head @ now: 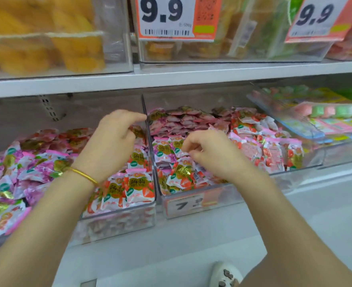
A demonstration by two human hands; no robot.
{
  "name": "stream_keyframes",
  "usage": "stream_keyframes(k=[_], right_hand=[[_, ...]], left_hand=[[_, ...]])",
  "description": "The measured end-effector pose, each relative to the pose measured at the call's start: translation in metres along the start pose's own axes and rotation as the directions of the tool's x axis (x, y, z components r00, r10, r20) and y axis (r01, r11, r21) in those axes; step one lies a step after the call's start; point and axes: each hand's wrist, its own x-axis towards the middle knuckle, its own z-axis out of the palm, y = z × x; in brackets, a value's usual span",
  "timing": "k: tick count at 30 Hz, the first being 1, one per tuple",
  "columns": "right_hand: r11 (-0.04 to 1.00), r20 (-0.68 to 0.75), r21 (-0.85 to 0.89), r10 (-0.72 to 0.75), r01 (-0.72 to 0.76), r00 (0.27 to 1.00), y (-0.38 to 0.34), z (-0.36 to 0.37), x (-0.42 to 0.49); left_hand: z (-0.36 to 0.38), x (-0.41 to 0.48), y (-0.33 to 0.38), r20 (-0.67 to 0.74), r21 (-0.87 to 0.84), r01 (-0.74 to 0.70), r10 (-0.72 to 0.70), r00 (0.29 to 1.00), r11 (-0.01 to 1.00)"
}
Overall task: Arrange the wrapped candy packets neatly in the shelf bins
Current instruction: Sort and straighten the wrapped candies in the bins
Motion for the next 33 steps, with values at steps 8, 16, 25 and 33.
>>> stream_keyframes(k=[8, 16, 25, 33], right_hand=[[0.891, 0.128, -0.450, 0.135, -0.064, 0.983, -0.023, 0.020, 0.001], [0.882, 0.261, -0.469, 0.185, -0.043, 0.947, -0.022, 0.019, 0.001], [0.973, 0.208, -0.220, 0.121, -0.074, 0.971, -0.013, 0.010, 0.003], [0.992, 0.254, 0.068, -0.118, 0.104, 0.960, -0.019, 0.010, 0.009]], left_hand=[[0.028, -0.040, 0.017, 0.049, -0.054, -0.114, 0.117, 0.992, 0.992], [0.027, -0.040, 0.014, 0.044, -0.060, -0.145, 0.148, 0.988, 0.988], [0.026, -0.038, 0.013, 0.023, -0.126, -0.108, 0.112, 0.993, 0.986], [0.023, -0.034, 0.010, -0.012, -0.217, -0.047, 0.046, 0.999, 0.975]])
